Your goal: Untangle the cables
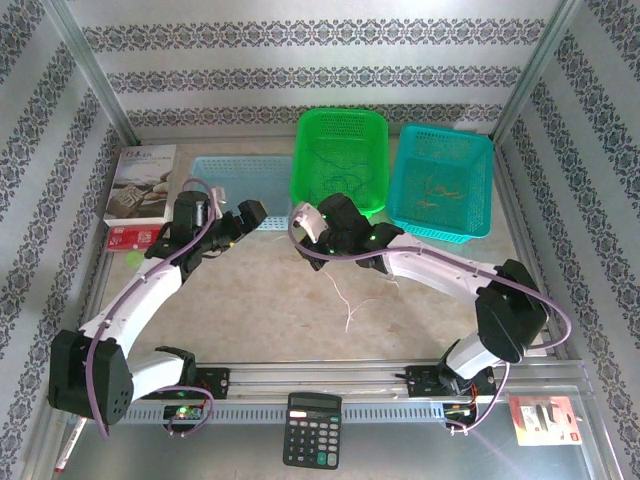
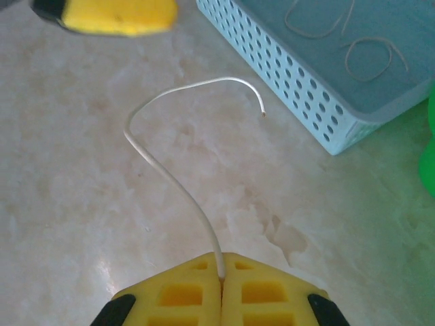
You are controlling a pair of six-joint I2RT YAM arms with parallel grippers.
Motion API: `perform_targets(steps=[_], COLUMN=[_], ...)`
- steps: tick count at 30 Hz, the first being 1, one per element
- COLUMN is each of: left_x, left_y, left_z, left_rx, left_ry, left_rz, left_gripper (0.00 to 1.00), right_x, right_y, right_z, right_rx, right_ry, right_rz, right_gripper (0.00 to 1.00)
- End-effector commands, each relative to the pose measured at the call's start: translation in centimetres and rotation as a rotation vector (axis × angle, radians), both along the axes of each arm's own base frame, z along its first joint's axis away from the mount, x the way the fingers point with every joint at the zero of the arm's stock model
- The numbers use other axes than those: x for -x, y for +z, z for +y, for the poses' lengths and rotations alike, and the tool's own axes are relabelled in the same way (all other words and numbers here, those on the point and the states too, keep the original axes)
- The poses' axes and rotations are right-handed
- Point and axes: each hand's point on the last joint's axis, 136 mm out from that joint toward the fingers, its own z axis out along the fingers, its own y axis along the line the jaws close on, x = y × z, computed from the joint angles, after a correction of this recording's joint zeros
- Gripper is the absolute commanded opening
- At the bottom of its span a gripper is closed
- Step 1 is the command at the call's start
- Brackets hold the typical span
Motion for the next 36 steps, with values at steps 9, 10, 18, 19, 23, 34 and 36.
perform_targets(steps=[9, 10, 18, 19, 23, 34, 36], left_x=[0.5, 0.6, 1.1, 1.1, 0.9, -0.2, -0.4], left_y=[1.3, 1.3, 2.2, 2.3, 3.1, 10.5, 12.5], left_z=[-3.5, -3.8, -4.5, -4.6, -4.8, -6.2, -6.4], left_rx=[0.152, 0.163, 0.221, 0.23, 0.262, 0.324, 0.339], left_ry=[0.011, 0.012, 0.022, 0.022, 0.023, -0.046, -0.061], left_rz=[-0.029, -0.028, -0.051, -0.055, -0.079, -0.245, -0.283], left_gripper=[1.0, 1.0, 0.84, 0.77, 0.45, 0.0, 0.0], right_x=[-0.6, -0.7, -0.8, -0.8, -0.7, -0.5, -0.5], right_y=[3.3, 3.3, 3.0, 2.9, 2.5, 1.5, 1.2], right_z=[0.2, 0.2, 0.2, 0.1, 0.0, -0.5, -0.6], right_rx=[-0.121, -0.123, -0.13, -0.129, -0.127, -0.157, -0.169], right_ry=[-0.035, -0.037, -0.044, -0.045, -0.049, -0.077, -0.09], right_rz=[-0.023, -0.024, -0.019, -0.019, -0.012, 0.006, 0.012], right_gripper=[0.0, 0.0, 0.0, 0.0, 0.0, 0.03, 0.14])
